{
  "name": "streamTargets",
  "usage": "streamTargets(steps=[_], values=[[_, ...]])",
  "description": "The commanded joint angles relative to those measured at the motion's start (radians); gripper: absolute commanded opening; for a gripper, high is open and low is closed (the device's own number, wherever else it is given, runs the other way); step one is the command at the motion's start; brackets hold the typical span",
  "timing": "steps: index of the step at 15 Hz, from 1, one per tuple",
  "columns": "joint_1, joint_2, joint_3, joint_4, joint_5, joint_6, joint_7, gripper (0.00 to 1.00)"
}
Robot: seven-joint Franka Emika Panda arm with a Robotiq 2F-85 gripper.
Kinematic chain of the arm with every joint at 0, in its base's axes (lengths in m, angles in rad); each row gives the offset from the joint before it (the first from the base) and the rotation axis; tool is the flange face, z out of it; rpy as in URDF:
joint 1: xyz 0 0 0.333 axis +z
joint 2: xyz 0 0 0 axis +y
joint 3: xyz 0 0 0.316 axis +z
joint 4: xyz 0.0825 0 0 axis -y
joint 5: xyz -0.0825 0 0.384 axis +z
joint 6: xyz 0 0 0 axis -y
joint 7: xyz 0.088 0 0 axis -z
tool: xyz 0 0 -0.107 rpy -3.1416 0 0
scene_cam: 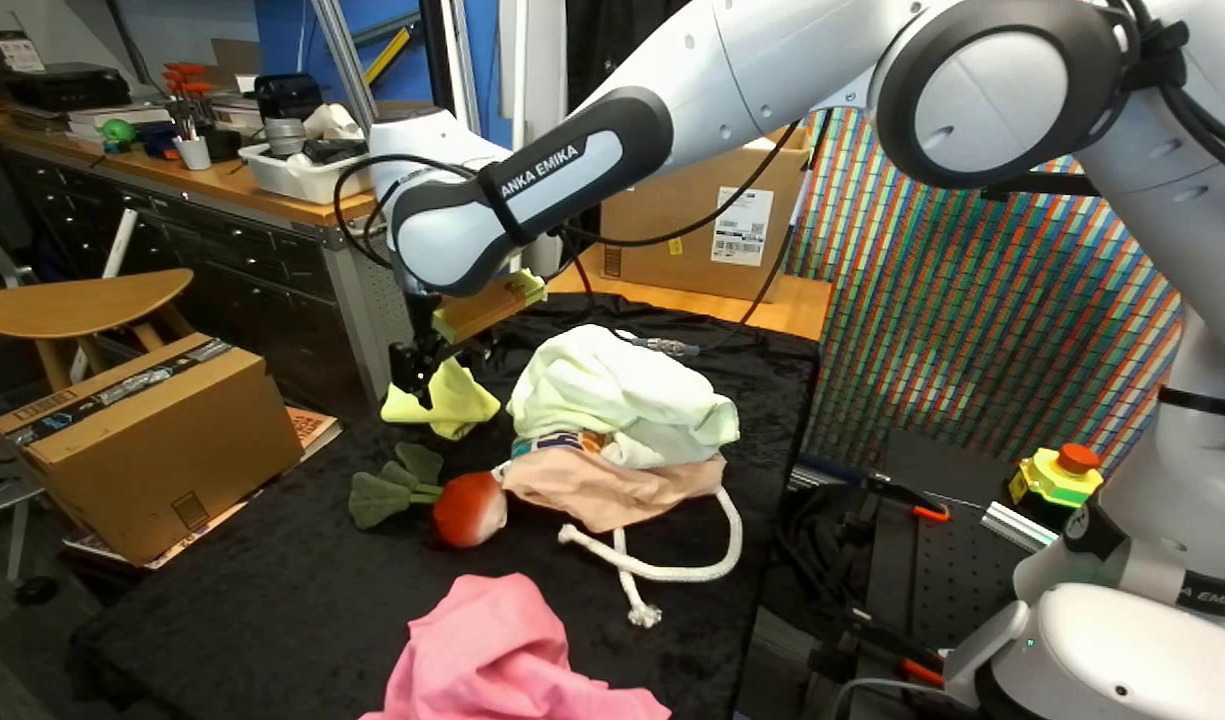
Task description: Put the objects on the table on top of each other
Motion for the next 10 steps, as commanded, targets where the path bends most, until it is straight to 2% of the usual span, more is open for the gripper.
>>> streamTargets(steps=[1, 7, 9, 10], values=[[0.012, 0.088, -0.025, 0.117, 0.020, -0.024, 0.016, 1.00], [0.001, 0.158, -0.043, 0.198, 0.029, -0.039, 0.032, 1.00], [-0.004, 0.162, -0.044, 0.211, 0.035, -0.041, 0.037, 0.74], [-0.006, 0.167, -0.044, 0.222, 0.038, -0.041, 0.040, 0.68]])
